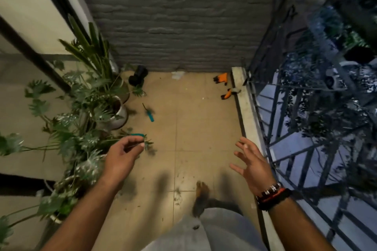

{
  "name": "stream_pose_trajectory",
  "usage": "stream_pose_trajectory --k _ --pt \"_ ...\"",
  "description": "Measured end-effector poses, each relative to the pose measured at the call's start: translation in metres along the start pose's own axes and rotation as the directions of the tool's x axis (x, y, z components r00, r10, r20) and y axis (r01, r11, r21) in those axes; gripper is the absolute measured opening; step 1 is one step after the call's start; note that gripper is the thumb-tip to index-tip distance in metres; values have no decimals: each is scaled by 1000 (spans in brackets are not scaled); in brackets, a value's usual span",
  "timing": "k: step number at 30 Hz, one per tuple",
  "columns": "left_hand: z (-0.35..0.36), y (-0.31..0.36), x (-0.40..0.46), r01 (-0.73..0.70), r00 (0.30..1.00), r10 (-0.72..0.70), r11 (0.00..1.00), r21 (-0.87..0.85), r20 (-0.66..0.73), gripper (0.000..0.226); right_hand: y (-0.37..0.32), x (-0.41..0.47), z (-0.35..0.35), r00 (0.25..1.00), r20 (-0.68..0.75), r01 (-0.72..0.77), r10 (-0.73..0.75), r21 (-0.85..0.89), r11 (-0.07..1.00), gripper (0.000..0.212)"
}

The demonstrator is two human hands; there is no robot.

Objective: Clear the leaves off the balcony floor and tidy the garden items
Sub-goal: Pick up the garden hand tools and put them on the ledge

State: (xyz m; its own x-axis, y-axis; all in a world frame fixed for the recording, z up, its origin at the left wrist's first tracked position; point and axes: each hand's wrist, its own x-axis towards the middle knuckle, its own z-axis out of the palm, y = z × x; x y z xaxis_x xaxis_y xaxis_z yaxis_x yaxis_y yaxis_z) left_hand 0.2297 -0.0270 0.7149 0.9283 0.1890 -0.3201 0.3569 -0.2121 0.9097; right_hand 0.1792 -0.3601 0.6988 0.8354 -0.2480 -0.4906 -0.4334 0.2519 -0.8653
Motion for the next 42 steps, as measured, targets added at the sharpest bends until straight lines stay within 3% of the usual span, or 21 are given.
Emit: stream_pose_trajectory --k 3,7,9,13,14,16,17,22,23,26,28,30,31,32,33,36,40,42 --pt "24 10 35 41 999 -42 999 31 34 16 -21 38 -3 1000 6 -5 6 -66 998 30" --pt "48 30 84 76 997 -76 997 16 -20 15 -55 91 -4 995 102 4 10 -129 992 36" --pt "55 39 102 86 996 -85 996 25 -24 15 -68 113 0 988 141 -48 60 -91 995 64" --pt "60 46 139 102 995 -103 991 82 8 12 -80 157 17 988 123 -92 94 -25 995 86" --pt "59 44 153 117 993 -118 989 95 11 12 -81 171 24 986 133 -105 106 -15 994 81" --pt "59 41 180 157 987 -159 982 105 14 12 -79 199 41 983 137 -122 122 -10 992 39" --pt "59 39 196 178 983 -181 978 108 16 12 -79 213 51 981 129 -148 147 -8 989 30" --pt "62 7 281 309 948 -316 943 124 45 14 -61 284 105 961 77 -262 266 -49 964 31" --pt "65 0 294 349 934 -356 928 134 33 14 -57 294 116 953 72 -295 295 -15 955 34" --pt "79 -43 350 463 886 -463 882 84 -15 15 -20 358 153 927 101 -361 360 -11 932 105" --pt "91 -75 387 537 844 -535 840 79 -40 13 16 405 173 906 74 -421 417 45 906 125" --pt "104 -114 435 603 796 -604 790 109 -21 12 74 464 191 898 61 -440 436 184 879 103" --pt "112 -141 461 639 768 -641 762 107 -22 12 111 493 195 949 10 -314 316 162 936 85" --pt "119 -170 486 666 745 -666 739 97 -40 12 143 525 197 957 -2 -289 291 115 951 78" --pt "126 -196 509 681 731 -680 723 112 -57 12 155 543 211 886 -5 -448 463 242 861 75" --pt "147 -300 583 674 734 -671 702 231 -102 10 217 614 246 826 -46 -558 561 68 827 26" --pt "170 -413 668 645 756 -637 685 339 -152 22 305 695 253 836 3 -544 548 -120 831 36" --pt "180 -461 701 620 775 -602 664 417 -194 25 355 724 256 839 15 -532 545 -196 824 28"
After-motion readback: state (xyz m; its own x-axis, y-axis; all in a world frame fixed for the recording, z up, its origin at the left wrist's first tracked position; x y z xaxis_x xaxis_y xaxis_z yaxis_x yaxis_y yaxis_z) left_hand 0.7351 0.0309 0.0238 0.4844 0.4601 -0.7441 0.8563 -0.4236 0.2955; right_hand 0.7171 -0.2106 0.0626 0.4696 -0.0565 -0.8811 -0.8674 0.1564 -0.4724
